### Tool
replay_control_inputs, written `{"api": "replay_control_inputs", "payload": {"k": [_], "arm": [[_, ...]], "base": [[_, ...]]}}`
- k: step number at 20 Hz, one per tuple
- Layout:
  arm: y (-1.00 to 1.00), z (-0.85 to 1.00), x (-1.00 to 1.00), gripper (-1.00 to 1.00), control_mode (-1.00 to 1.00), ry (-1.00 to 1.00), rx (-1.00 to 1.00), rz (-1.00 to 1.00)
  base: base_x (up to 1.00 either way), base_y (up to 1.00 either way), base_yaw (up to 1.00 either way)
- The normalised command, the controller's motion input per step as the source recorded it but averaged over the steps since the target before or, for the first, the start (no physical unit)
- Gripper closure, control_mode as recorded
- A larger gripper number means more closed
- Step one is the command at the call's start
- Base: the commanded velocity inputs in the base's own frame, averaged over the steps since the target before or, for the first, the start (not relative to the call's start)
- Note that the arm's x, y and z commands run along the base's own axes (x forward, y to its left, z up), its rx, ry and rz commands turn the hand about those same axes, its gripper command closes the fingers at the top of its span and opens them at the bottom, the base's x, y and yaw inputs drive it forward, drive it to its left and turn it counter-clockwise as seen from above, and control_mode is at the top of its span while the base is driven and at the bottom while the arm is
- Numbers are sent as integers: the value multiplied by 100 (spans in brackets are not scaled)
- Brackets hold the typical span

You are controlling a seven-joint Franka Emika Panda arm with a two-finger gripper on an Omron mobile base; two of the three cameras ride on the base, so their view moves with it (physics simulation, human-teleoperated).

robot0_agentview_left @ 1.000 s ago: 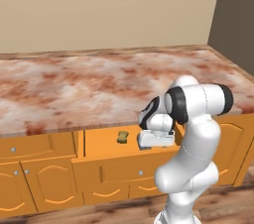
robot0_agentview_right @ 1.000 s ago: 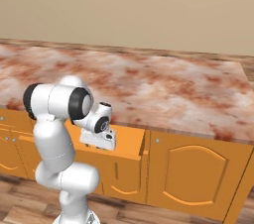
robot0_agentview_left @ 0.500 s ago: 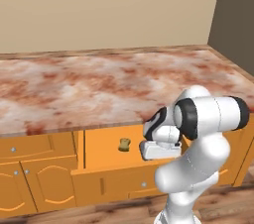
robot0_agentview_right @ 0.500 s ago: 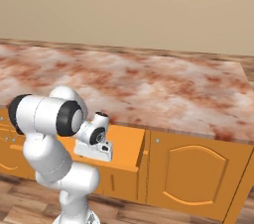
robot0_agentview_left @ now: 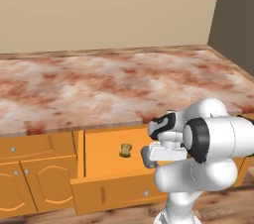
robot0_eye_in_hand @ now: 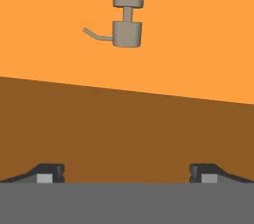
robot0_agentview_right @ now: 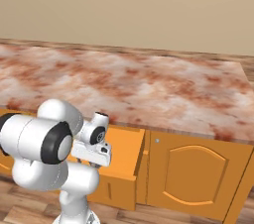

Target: Restock the sink supplies by placing the sponge and soap dispenser on the counter and next to the sink. Make sure the soap dispenser is upright.

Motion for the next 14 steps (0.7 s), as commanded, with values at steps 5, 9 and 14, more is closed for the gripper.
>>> {"api": "replay_control_inputs", "payload": {"k": [5,9,14], "arm": [[0,1,0,-100,-100,1,0,0],[8,-11,8,-100,-100,0,-2,0],[3,-11,35,-100,-100,-1,0,0]], "base": [[0,0,0],[0,0,0],[0,0,0]]}}
